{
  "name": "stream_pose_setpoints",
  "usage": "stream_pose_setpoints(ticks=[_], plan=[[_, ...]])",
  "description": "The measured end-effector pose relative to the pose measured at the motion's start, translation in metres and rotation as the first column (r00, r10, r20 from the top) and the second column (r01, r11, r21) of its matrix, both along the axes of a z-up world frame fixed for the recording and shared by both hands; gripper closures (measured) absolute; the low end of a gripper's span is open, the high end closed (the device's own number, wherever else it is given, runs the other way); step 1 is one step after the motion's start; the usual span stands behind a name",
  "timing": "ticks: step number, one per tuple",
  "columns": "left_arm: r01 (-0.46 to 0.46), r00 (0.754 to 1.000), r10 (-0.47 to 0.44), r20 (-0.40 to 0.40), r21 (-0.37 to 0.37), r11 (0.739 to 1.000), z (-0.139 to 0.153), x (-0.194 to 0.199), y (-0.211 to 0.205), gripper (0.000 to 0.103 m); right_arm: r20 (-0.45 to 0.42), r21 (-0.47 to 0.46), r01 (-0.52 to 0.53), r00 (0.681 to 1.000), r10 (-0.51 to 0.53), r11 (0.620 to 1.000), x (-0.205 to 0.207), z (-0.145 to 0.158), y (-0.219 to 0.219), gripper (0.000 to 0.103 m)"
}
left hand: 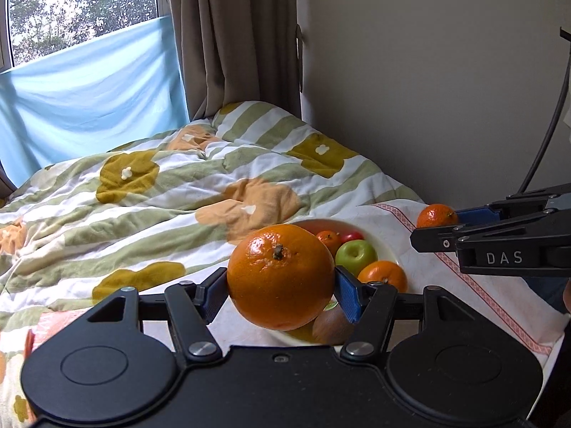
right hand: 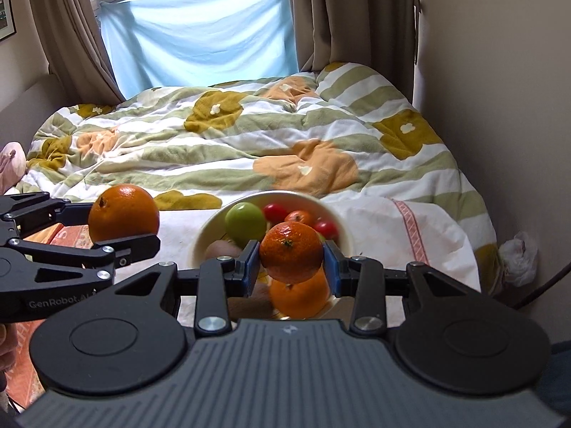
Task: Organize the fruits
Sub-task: 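Carry the orange and mandarin in both tools over the bowl, then lower the orange and mandarin into the bowl and open both tools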
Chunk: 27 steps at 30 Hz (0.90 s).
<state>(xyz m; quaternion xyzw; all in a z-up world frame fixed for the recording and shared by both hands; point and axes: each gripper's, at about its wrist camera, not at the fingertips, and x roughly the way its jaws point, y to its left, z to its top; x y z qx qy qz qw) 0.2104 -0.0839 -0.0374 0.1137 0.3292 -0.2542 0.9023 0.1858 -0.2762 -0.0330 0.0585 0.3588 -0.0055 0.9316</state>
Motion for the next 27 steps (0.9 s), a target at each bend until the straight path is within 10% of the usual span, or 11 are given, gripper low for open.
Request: stream_pose_setpoints(ticks=[23, 27], plan=[[-0.065, 0.987, 0.081, -0.138, 0.114, 0.991, -0.075, 0.057, -0.083, 0.035, -0.071, 0.026, -0.146, 0.987, 0.147, 0.989, 0.076, -0.042, -0.062, 0.05], [-0.072, 0.994, 0.078, -0.071, 0.089, 0.993, -0.061, 0.05, -0.084, 0.005, -0.075, 0.03, -0.16, 0.984, 0.162, 0.987, 0.08, -0.043, -0.061, 0.051]])
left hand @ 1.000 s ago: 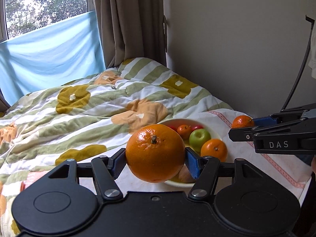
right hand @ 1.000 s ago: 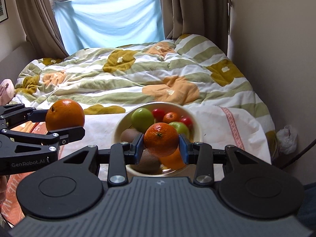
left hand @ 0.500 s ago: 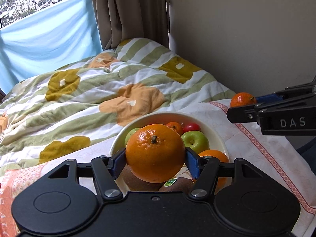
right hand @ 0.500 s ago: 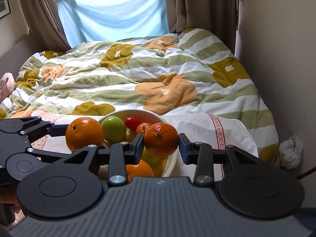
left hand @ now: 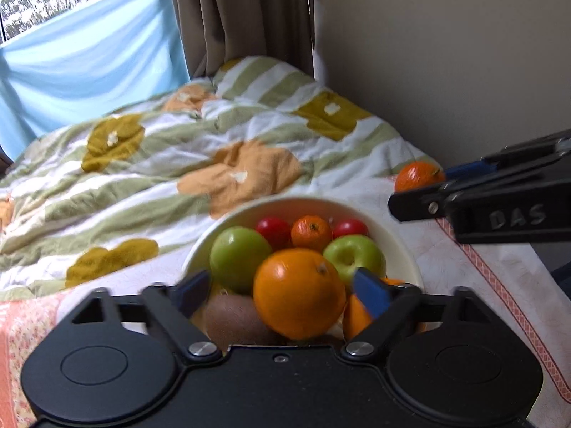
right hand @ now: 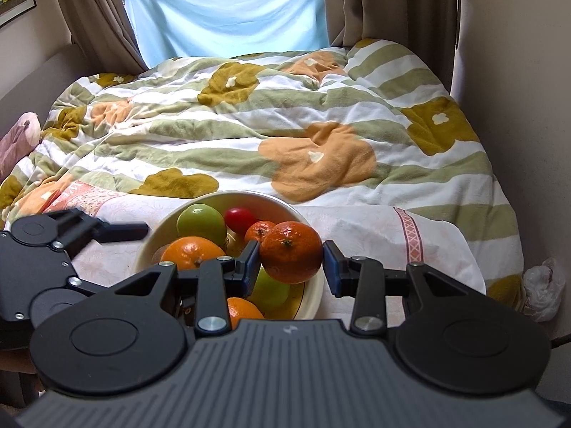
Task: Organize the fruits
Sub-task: 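Lower the orange and mandarin into the bowl and open both tools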
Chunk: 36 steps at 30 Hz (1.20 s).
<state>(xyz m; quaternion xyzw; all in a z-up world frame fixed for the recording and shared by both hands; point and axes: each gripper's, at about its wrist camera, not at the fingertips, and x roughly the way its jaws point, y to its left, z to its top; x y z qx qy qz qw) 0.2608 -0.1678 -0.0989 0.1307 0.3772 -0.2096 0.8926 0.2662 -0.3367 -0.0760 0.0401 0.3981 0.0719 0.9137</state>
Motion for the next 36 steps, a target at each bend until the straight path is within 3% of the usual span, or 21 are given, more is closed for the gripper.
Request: stream_pose_setpoints(ticks=[16, 30, 32, 36], plan=[[-0.093, 0.995, 0.094, 0.033, -0.031, 0.995, 0.029, -0.018, 0.039, 0.005, -0.006, 0.013, -0.117, 0.993, 0.118, 0.993, 0.031, -0.004, 0.03, 0.05], [-0.193, 0.98, 0.194, 0.036, -0.023, 0.981, 0.022, -0.023, 0.055, 0.005, -0.065, 0.076, -0.111, 0.991, 0.116, 0.991, 0.062, -0.033, 0.038, 0.048], [-0.203, 0.978, 0.204, 0.036, -0.022, 0.979, 0.022, -0.022, 0.056, 0.005, -0.056, 0.086, -0.11, 0.992, 0.115, 0.99, 0.061, -0.034, 0.038, 0.042], [-0.232, 0.972, 0.232, 0.023, -0.03, 0.972, 0.023, -0.022, 0.06, 0.005, -0.049, 0.102, -0.11, 0.992, 0.116, 0.989, 0.06, -0.033, 0.037, 0.0]])
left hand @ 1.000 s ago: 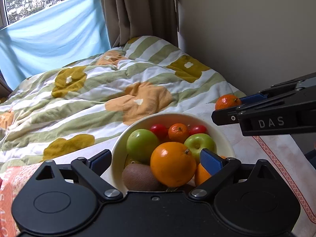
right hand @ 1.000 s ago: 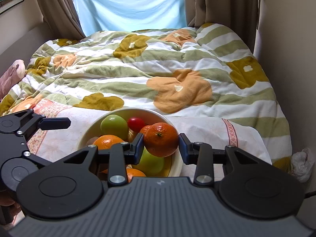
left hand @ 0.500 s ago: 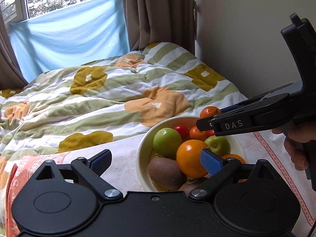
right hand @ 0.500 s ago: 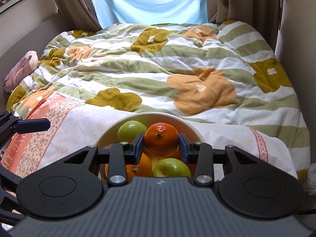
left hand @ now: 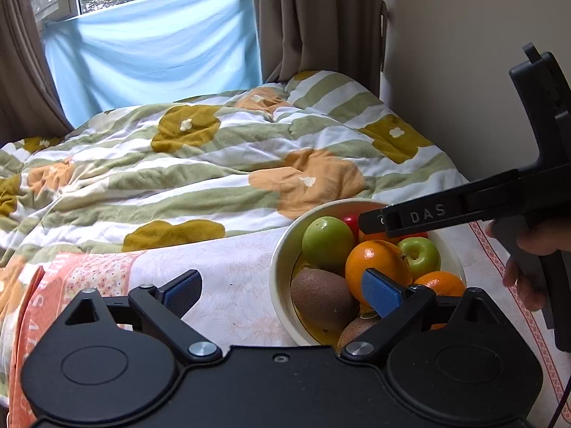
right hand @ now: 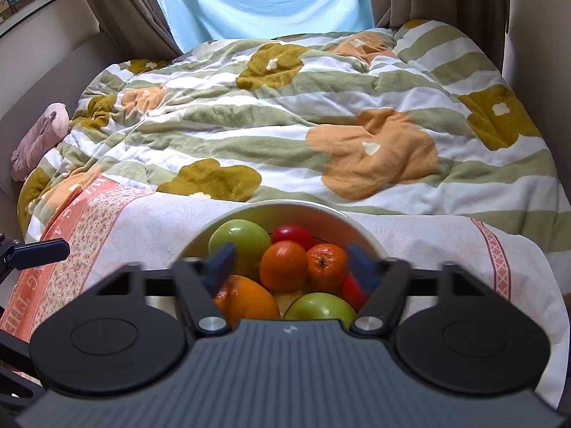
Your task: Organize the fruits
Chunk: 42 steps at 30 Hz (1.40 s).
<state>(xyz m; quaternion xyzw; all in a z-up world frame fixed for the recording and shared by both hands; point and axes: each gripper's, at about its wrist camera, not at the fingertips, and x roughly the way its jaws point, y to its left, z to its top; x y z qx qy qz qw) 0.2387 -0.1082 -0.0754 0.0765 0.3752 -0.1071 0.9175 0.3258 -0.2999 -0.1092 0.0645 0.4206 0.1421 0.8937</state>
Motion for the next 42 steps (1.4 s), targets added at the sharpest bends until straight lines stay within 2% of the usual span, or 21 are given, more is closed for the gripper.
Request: stream_pose_setpoints(ticks=[7, 12, 17, 20, 23, 28, 35, 42], plan=[[-0.038, 0.999, 0.038, 0.01, -0.001, 0.999, 0.008, -0.009, 0.002, 0.005, 0.008, 0.012, 0.005, 1.0, -0.005, 1.0, -0.007, 0.008, -0.001, 0.0], [-0.049, 0.997, 0.049, 0.053, -0.009, 0.999, 0.025, -0.028, 0.008, 0.005, 0.064, -0.014, 0.026, 0.998, -0.025, 1.0, -0.029, 0.033, 0.001, 0.0], [-0.054, 0.992, 0.053, 0.115, 0.005, 0.999, 0.05, -0.058, 0.017, 0.005, 0.133, -0.063, 0.063, 0.99, -0.054, 0.996, -0.07, 0.071, 0.009, 0.0], [-0.053, 0.985, 0.057, 0.163, -0.025, 0.998, 0.069, -0.08, 0.029, 0.005, 0.173, -0.087, 0.118, 0.98, -0.101, 0.989, -0.102, 0.092, 0.015, 0.0], [-0.05, 0.982, 0.06, 0.177, -0.057, 0.997, 0.084, -0.1, 0.04, 0.002, 0.211, -0.088, 0.156, 0.968, -0.134, 0.984, -0.136, 0.111, 0.019, 0.0], [-0.049, 0.977, 0.062, 0.203, -0.067, 0.997, 0.105, -0.134, 0.054, 0.0, 0.262, -0.091, 0.221, 0.946, -0.191, 0.971, -0.199, 0.138, 0.023, 0.0], [-0.058, 0.975, 0.074, 0.211, -0.082, 0.995, 0.121, -0.183, 0.069, 0.0, 0.27, -0.125, 0.27, 0.935, -0.229, 0.955, -0.272, 0.157, 0.031, 0.0], [-0.075, 0.975, 0.09, 0.202, -0.081, 0.994, 0.125, -0.228, 0.082, 0.0, 0.239, -0.145, 0.267, 0.944, -0.228, 0.953, -0.324, 0.152, 0.044, 0.0]])
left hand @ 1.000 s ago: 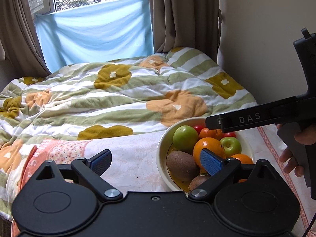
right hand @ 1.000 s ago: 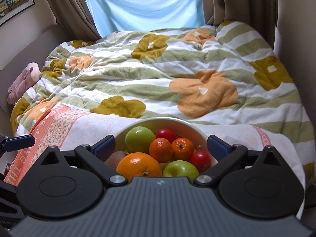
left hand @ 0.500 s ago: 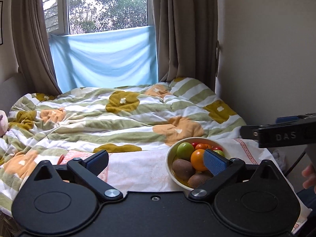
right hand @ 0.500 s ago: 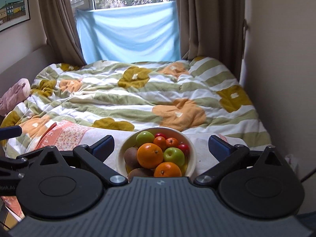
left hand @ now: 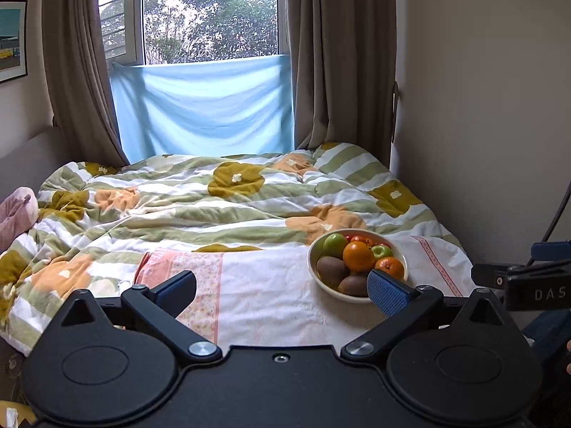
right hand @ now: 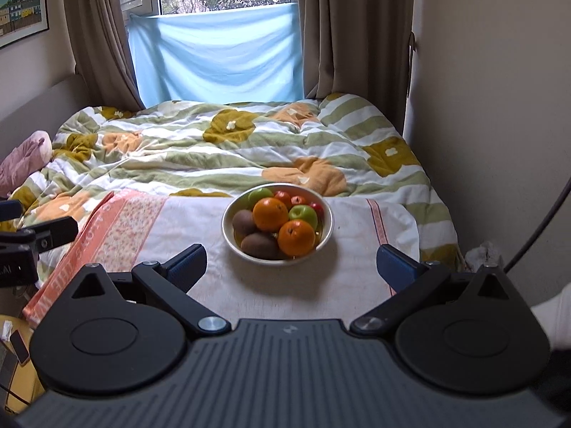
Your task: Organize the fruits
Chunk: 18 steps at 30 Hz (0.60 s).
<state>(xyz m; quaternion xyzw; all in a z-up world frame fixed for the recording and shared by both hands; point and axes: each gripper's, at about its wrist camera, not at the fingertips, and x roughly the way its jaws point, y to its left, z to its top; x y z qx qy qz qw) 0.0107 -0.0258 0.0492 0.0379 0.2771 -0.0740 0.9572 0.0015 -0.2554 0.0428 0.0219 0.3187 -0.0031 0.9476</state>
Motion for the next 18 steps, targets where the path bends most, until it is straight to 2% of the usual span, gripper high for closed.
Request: stream_pose_setpoints(ticks=[8, 18], plan=[[0.007, 1.0, -0.007, 0.021, 0.017, 1.0, 0.005, -0.03, 0.002, 0.0, 0.009, 0.006, 0.002, 1.0, -0.002, 1.0, -0.033, 0.002, 0.008, 0.0], [0.003, 1.0, -0.004, 0.027, 0.021, 1.0, 0.006, -0.04, 0.005, 0.0, 0.019, 0.016, 0.002, 1.0, -0.002, 1.0, -0.042, 0.006, 0.014, 0.0]])
